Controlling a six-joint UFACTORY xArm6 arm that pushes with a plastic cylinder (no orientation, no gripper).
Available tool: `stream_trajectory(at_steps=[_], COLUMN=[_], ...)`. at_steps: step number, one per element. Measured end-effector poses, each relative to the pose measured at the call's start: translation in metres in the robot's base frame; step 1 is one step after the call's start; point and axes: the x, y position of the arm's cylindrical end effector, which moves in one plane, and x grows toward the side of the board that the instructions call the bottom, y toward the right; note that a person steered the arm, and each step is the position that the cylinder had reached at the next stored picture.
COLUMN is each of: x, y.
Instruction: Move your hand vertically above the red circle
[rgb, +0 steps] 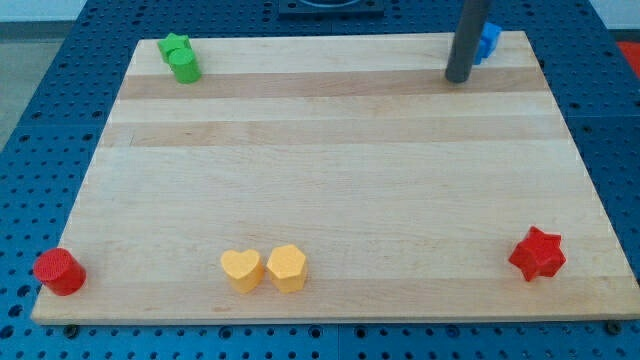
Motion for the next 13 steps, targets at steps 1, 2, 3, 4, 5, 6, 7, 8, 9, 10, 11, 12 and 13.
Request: stream_trajectory(at_steps=[1, 2, 3, 4, 5, 6, 7, 8, 9, 10, 11, 12, 13], x=[0.009, 0.014, 0.014, 0.021, 0.047, 0.054, 0.063, 0.069, 0.070, 0.076, 0.088, 0.101, 0.106], y=[-0.026, -0.046, -0.047, -0.047, -0.047, -0.064, -0.098, -0.121, -0.123, -0.145, -0.166, -0.182, -0.210])
